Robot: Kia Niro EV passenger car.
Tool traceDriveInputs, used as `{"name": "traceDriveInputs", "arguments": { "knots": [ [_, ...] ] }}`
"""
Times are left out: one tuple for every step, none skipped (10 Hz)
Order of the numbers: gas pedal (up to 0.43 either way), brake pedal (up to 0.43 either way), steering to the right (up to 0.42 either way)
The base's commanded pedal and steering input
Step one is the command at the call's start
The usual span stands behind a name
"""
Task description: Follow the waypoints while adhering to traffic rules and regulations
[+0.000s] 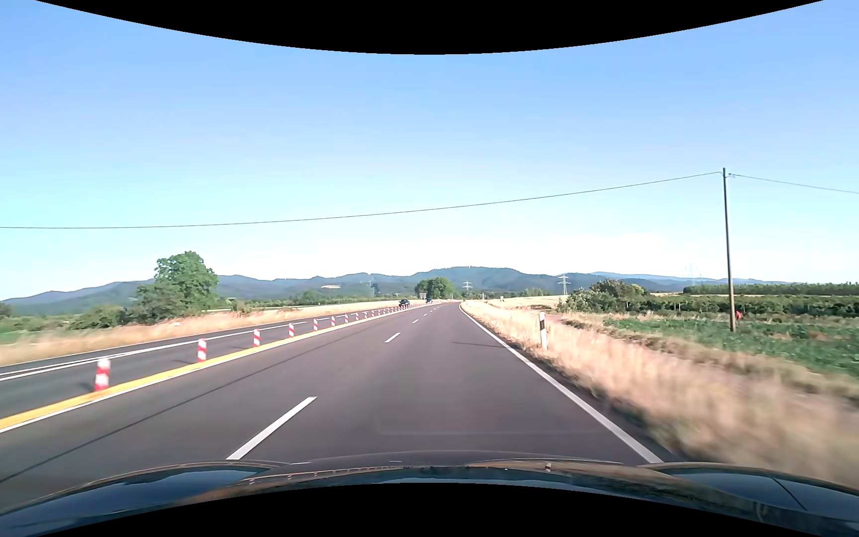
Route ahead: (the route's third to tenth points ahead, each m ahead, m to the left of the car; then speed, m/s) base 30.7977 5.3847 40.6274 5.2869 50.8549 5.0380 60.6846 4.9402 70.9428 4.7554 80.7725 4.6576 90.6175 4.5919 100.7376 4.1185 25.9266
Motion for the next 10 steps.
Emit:
{"name": "traceDriveInputs", "arguments": {
  "knots": [
    [0.22, 0.0, 0.001],
    [0.22, 0.0, 0.001],
    [0.22, 0.0, 0.001],
    [0.22, 0.0, 0.001],
    [0.22, 0.0, 0.001],
    [0.22, 0.0, 0.001],
    [0.22, 0.0, 0.001],
    [0.22, 0.0, 0.001],
    [0.22, 0.0, 0.001],
    [0.22, 0.0, 0.001]
  ]
}}
